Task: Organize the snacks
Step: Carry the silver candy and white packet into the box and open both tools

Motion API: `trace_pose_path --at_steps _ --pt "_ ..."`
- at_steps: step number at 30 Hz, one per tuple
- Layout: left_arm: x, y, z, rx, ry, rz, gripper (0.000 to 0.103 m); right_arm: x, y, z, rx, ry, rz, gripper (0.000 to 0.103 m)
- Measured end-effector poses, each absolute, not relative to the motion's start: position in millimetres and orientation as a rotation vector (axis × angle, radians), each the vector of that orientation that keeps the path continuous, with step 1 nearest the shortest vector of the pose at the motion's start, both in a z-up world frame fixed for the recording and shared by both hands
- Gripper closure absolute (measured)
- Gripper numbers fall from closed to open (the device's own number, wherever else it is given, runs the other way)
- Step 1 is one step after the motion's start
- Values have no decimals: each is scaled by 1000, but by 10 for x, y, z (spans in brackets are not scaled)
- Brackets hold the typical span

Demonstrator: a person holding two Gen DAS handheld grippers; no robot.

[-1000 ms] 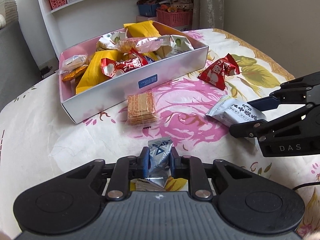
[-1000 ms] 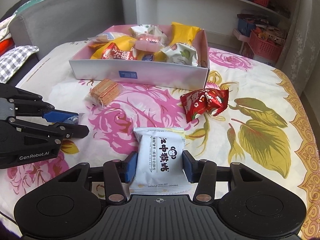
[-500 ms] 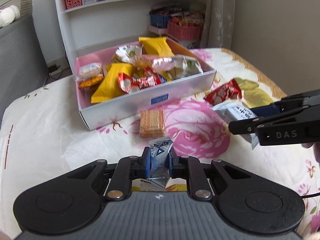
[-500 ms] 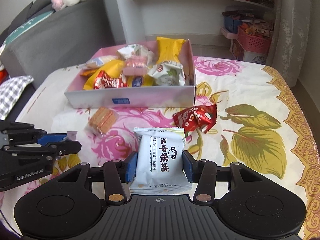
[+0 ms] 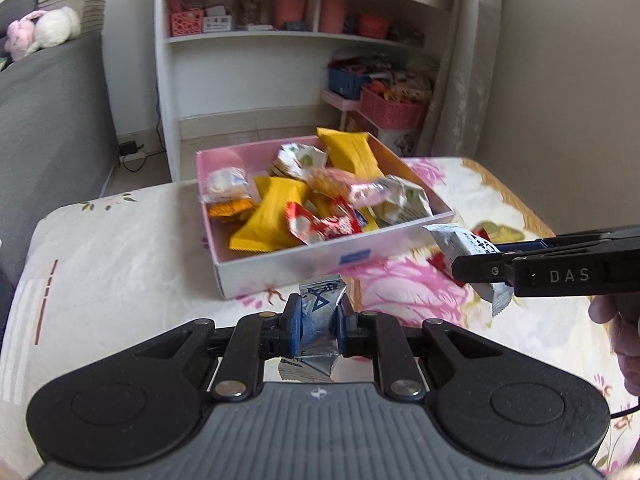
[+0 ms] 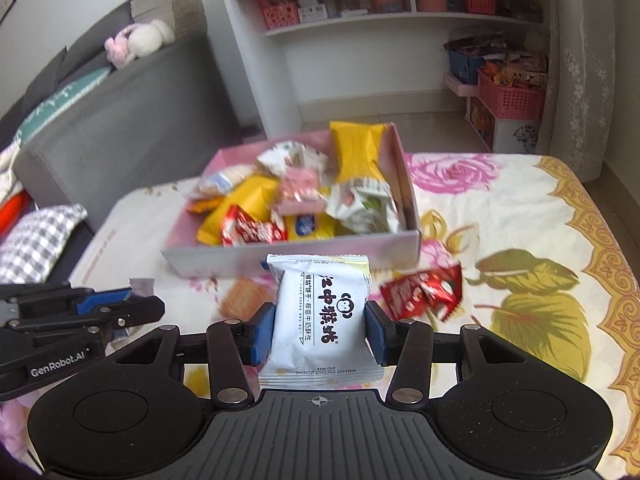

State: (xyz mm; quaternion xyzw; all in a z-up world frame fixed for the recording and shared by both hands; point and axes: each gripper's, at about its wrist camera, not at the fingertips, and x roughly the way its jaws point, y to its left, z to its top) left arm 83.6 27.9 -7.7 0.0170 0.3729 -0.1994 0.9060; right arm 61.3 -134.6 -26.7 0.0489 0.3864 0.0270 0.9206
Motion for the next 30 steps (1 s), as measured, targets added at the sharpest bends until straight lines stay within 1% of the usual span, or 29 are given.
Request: trace_pose_path --at_steps 14,21,30 --pt "1098 505 25 -85 730 -342 88 932 -1339 -84 231 712 52 57" --pt "1343 471 2 -94 712 -333 88 1199 -1345 -94 247 702 67 57" --pt "1782 309 -51 -99 704 -345 88 1601 -1615 -176 320 672 66 57"
